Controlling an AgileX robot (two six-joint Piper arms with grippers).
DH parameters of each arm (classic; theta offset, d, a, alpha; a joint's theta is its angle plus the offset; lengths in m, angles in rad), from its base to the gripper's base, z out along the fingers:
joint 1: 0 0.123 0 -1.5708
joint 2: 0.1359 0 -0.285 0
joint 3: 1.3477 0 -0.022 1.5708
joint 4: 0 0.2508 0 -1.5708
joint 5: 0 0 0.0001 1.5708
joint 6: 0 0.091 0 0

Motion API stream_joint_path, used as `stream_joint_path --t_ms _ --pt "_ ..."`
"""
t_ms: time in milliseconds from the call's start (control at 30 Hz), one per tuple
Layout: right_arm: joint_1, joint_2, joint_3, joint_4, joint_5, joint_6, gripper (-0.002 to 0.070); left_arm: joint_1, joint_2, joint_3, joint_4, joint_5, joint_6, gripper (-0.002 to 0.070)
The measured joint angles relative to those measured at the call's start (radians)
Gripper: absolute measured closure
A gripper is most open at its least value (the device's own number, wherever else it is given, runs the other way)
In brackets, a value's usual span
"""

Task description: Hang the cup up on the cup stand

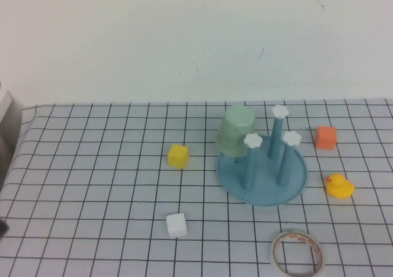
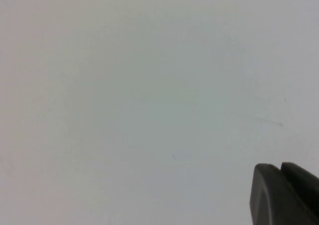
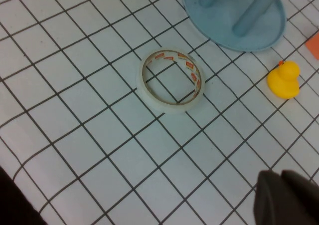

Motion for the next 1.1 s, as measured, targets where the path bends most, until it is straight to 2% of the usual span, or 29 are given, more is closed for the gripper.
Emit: stream_joint_path --t_ms 200,700,833,1100 --pt "0.0 0.0 0.0 0.0 0.0 0.0 0.0678 0.0 -0.051 0.114 -0.002 0.0 0.0 0.0675" --pt "0.0 0.0 0.0 0.0 0.002 -0.002 0.0678 0.017 -0.096 0.219 -0.007 0.009 0.0 0.0676" --pt "0.0 0.0 0.0 0.0 0.002 -0.002 0.0678 0.079 -0.168 0.24 -0.022 0.029 0.0 0.0676" --pt "0.0 0.0 0.0 0.0 0.002 -0.002 0.0678 0.29 -0.399 0.3 -0.044 -0.032 0.029 0.0676"
